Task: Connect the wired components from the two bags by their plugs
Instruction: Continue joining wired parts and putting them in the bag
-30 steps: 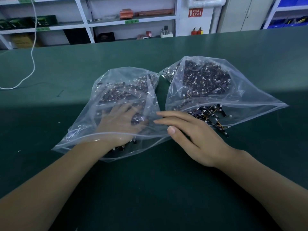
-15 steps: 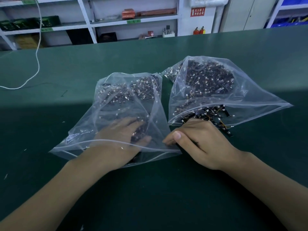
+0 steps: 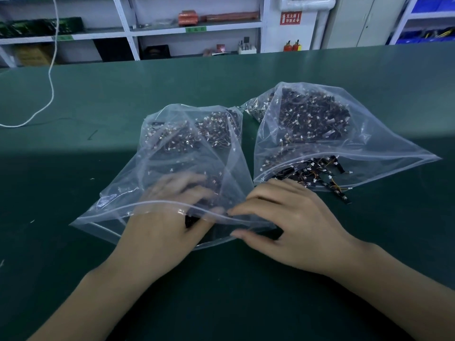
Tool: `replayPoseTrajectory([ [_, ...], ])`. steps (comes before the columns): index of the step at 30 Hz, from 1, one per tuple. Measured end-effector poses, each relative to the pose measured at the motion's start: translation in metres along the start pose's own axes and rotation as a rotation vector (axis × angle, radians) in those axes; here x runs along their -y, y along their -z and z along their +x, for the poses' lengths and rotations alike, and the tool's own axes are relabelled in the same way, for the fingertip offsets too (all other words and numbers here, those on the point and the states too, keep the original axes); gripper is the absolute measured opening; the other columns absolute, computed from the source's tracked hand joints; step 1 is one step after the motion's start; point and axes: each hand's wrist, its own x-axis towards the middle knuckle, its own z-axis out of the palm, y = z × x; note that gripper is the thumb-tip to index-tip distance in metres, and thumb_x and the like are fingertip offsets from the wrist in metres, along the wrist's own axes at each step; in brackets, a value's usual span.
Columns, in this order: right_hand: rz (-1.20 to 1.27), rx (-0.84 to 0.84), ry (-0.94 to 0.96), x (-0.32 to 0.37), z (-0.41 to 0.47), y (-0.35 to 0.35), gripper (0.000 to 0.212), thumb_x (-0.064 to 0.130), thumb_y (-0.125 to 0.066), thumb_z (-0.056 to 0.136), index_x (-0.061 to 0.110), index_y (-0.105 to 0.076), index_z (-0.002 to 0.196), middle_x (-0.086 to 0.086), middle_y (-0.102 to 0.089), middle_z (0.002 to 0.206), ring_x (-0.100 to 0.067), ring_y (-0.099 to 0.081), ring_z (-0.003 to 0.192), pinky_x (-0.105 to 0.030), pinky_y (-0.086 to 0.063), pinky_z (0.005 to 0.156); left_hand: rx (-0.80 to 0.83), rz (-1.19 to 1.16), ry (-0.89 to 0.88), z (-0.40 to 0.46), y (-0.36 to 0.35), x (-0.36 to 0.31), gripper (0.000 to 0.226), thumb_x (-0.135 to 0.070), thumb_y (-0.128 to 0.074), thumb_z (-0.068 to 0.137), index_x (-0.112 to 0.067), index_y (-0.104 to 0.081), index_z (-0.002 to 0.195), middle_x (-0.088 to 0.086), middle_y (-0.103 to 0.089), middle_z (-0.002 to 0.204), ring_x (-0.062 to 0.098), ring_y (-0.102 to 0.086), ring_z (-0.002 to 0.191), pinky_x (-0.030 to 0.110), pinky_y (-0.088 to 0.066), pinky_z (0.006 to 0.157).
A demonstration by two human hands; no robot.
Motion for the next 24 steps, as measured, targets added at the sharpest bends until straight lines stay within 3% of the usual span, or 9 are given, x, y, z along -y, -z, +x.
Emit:
replayPoseTrajectory([
  [4, 0.047, -0.076, -0.059, -0.002, -0.001, -0.003, 0.006, 0.028, -0.078, 0.097, 0.022, -0.081, 0.097, 0.010, -0.068, 0.089, -0.011, -0.062, 0.081, -0.035, -0.052, 0.077, -0.139, -0.058, -0.094, -0.002, -0.005, 0.002, 0.013, -0.038, -0.074, 0.099, -0.035, -0.081, 0.109, -0.016, -0.070, 0.126, 0.016, -0.065, 0.122, 0.049, -0.053, 0.104],
  [8, 0.120, -0.164, -0.134, 0.000, -0.002, -0.006, 0.008, 0.023, -0.077, 0.097, 0.021, -0.080, 0.091, 0.013, -0.060, 0.079, 0.000, -0.048, 0.069, -0.025, -0.047, 0.070, -0.219, -0.077, -0.224, -0.001, -0.001, -0.002, 0.016, -0.033, -0.070, 0.098, -0.038, -0.081, 0.108, -0.024, -0.070, 0.116, 0.004, -0.063, 0.116, 0.038, -0.053, 0.103],
  [10, 0.163, -0.182, -0.167, 0.000, -0.002, -0.005, 0.008, 0.023, -0.075, 0.097, 0.021, -0.080, 0.092, 0.016, -0.054, 0.077, -0.002, -0.047, 0.066, -0.022, -0.045, 0.066, -0.231, -0.091, -0.254, -0.002, 0.002, -0.002, 0.017, -0.031, -0.070, 0.099, -0.039, -0.081, 0.111, -0.026, -0.071, 0.116, 0.001, -0.064, 0.116, 0.035, -0.055, 0.099],
  [15, 0.230, -0.178, -0.226, -0.002, -0.005, -0.005, 0.004, 0.024, -0.075, 0.098, 0.022, -0.079, 0.099, 0.014, -0.056, 0.078, -0.014, -0.057, 0.065, -0.035, -0.050, 0.059, -0.303, -0.119, -0.308, -0.002, 0.006, 0.001, 0.017, -0.027, -0.070, 0.103, -0.032, -0.083, 0.114, -0.024, -0.075, 0.116, 0.005, -0.072, 0.110, 0.037, -0.061, 0.084],
  [24, 0.244, -0.173, -0.237, -0.005, -0.006, -0.008, 0.019, 0.029, -0.072, 0.101, 0.028, -0.072, 0.119, 0.017, -0.058, 0.091, -0.016, -0.058, 0.068, -0.037, -0.051, 0.060, -0.451, -0.319, -0.371, -0.007, 0.007, -0.015, 0.009, -0.024, -0.084, 0.092, -0.016, -0.085, 0.095, -0.009, -0.079, 0.093, 0.011, -0.075, 0.088, 0.031, -0.058, 0.079],
])
